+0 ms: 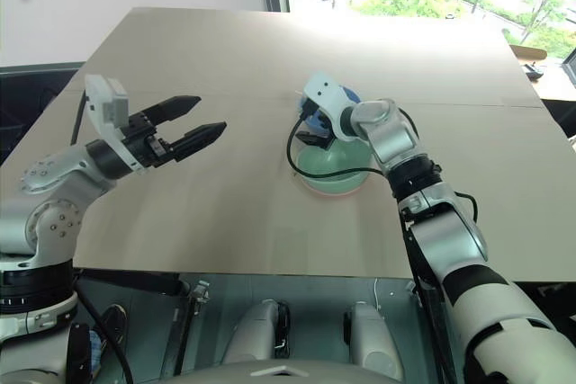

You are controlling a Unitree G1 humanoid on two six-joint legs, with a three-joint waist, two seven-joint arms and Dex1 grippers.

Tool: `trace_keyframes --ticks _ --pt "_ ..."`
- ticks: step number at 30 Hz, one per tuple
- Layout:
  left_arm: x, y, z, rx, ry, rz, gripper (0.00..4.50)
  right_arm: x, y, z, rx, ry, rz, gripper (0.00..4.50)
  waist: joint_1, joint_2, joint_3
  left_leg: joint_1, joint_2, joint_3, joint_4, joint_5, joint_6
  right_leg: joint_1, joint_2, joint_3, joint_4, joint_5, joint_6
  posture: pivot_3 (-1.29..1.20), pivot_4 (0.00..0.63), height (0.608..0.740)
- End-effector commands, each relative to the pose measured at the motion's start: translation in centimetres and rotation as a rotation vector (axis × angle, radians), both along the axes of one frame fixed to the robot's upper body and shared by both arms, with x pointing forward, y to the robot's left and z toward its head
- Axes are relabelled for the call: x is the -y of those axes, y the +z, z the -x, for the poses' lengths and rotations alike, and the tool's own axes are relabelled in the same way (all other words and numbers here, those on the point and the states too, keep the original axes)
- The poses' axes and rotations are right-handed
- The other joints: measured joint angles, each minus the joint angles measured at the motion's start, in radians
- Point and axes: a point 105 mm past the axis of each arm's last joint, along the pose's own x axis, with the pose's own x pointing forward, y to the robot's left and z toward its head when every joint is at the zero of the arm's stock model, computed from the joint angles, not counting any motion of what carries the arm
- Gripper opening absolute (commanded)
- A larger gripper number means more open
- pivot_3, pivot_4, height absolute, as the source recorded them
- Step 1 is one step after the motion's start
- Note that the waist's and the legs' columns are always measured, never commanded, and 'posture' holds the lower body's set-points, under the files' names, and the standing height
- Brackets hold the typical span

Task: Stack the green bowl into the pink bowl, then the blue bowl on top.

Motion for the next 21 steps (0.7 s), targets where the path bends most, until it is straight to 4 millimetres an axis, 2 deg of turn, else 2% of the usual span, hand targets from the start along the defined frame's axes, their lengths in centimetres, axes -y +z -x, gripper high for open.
trace_keyframes --ticks 1,9,10,17,21 --pt "-0.3 1.5 0.6 0.064 0.005 -0.004 4.5 0.2 -0.5 -0.2 0.003 -0.008 0.032 3.73 0.0 0.0 0.0 0.0 0.0 0.0 0.0 0.0 0.0 0.0 0.0 0.0 0.0 0.0 0.0 0.0 0.15 0.74" --pt "-0.3 1.3 0.6 0.063 0.01 -0.008 4.5 0.1 -0.6 0.0 0.0 -0.001 0.033 0.35 -0.002 0.0 0.0 0.0 0.0 0.0 0.0 0.0 0.0 0.0 0.0 0.0 0.0 0.0 0.0 0.0 0.15 0.74" --pt "-0.3 1.3 0.6 0.063 0.009 -0.008 4.5 0.1 -0.6 -0.1 0.0 -0.001 0.033 0.08 -0.002 0.0 0.0 0.0 0.0 0.0 0.0 0.0 0.0 0.0 0.0 0.0 0.0 0.0 0.0 0.0 0.15 0.74" --pt "-0.2 1.2 0.6 0.066 0.005 -0.009 4.5 0.0 -0.4 0.1 0.012 0.009 0.027 0.08 -0.002 0.0 0.0 0.0 0.0 0.0 0.0 0.0 0.0 0.0 0.0 0.0 0.0 0.0 0.0 0.0 0.15 0.74" --pt "0.0 1.1 0.6 0.064 -0.002 -0.01 4.5 -0.1 1.5 0.6 0.073 0.06 0.005 0.08 -0.002 0.0 0.0 0.0 0.0 0.0 0.0 0.0 0.0 0.0 0.0 0.0 0.0 0.0 0.0 0.0 0.15 0.74"
